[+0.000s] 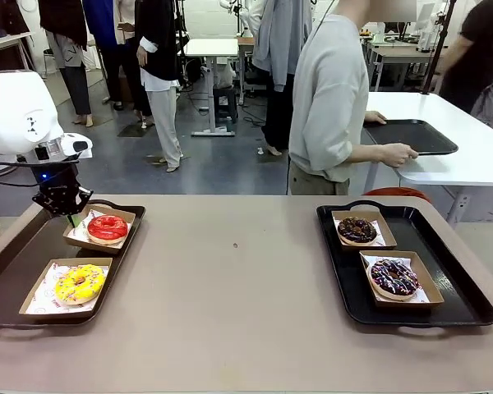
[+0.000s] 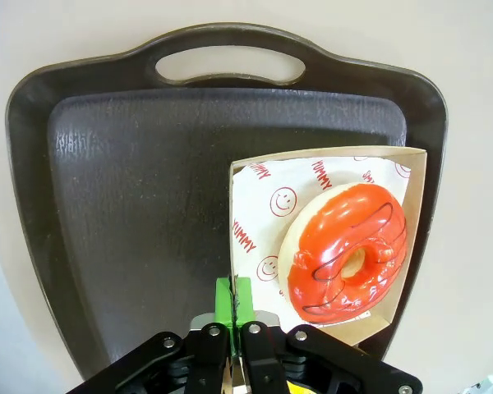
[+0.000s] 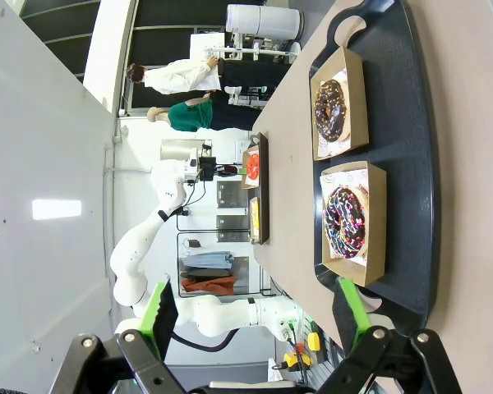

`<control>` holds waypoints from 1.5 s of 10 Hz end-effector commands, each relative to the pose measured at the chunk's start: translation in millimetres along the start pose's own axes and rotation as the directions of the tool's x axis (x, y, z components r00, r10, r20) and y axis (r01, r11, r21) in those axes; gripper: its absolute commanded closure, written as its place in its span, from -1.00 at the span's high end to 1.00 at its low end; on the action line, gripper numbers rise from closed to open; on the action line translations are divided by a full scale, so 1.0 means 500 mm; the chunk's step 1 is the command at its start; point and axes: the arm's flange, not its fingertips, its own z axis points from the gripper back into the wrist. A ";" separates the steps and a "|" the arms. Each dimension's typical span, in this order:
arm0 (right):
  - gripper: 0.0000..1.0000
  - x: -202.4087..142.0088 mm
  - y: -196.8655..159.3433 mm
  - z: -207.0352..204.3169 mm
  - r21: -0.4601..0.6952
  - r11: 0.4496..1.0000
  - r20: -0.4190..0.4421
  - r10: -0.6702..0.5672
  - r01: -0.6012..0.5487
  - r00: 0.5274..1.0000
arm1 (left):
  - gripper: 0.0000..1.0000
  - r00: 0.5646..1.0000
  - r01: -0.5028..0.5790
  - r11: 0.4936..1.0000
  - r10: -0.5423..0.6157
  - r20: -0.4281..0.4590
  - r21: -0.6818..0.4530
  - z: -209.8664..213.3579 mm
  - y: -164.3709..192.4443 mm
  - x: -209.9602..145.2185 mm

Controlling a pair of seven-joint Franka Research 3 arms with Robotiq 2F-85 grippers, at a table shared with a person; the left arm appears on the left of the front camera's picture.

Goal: Individually package the donuts and arrange them on the tray.
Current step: Place the picked Paper togo box on the Handle tray.

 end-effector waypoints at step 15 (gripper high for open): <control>1.00 -0.001 0.005 0.001 -0.001 1.000 0.002 -0.006 0.006 1.000 | 1.00 1.000 0.005 1.000 -0.005 0.001 0.024 0.111 -0.010 -0.117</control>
